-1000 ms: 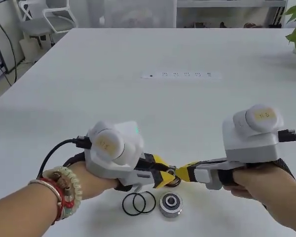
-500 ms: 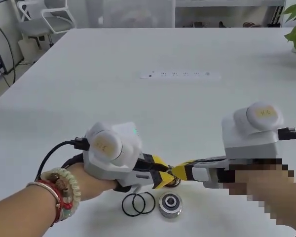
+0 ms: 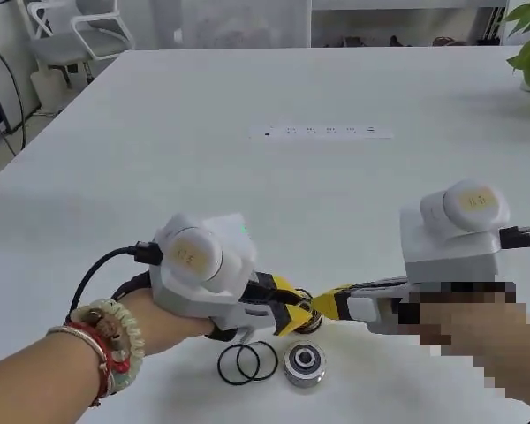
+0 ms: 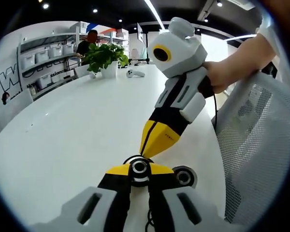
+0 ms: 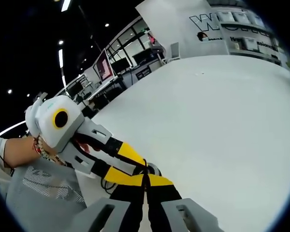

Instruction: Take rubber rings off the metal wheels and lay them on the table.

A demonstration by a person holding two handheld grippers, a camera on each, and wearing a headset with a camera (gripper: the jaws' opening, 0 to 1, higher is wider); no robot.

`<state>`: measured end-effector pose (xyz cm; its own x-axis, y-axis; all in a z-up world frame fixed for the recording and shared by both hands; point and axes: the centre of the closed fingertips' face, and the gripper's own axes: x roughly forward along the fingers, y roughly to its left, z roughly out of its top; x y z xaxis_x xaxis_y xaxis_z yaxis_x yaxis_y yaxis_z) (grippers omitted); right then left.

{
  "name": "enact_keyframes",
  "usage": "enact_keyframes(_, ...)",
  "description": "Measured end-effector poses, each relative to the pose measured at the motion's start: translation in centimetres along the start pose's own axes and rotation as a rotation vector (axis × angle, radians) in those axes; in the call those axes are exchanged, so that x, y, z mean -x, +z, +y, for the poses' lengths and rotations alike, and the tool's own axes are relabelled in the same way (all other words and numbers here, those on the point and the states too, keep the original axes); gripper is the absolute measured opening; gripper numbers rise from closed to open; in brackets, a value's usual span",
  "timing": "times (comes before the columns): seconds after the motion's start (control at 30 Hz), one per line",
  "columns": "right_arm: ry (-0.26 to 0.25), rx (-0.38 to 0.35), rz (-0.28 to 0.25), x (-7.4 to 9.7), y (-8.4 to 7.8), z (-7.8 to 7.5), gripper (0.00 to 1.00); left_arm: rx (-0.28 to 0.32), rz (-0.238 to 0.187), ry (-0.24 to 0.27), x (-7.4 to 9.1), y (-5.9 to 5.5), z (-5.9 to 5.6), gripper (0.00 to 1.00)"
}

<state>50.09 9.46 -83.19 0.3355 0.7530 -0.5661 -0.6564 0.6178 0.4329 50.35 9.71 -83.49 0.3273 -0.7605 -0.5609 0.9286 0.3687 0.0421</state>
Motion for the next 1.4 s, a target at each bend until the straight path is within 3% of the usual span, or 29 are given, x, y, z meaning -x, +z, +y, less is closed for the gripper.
enact_keyframes(0.2,-0.001,-0.003,0.002,0.0,-0.1,-0.1,0.00,-0.003,0.017,-0.017,0.2,0.2,-0.2,0.12)
enact_keyframes(0.4,0.000,-0.013,-0.004,0.1,0.0,-0.1,0.00,-0.017,-0.002,-0.040,1.1,2.0,-0.7,0.16)
enact_keyframes(0.5,-0.001,-0.019,-0.007,0.2,0.1,-0.1,0.00,-0.033,-0.016,-0.036,1.6,2.8,-0.6,0.23)
enact_keyframes(0.7,-0.001,-0.025,-0.015,0.3,0.3,0.0,0.00,-0.090,0.012,-0.054,2.7,3.4,-0.7,0.31)
enact_keyframes(0.93,0.006,-0.029,-0.030,0.5,0.8,0.3,0.00,-0.139,0.010,-0.065,5.5,5.0,-0.9,0.42)
enact_keyframes(1.4,0.019,-0.033,-0.040,0.6,1.0,0.8,0.00,-0.205,0.030,-0.009,12.1,5.6,-1.1,0.54)
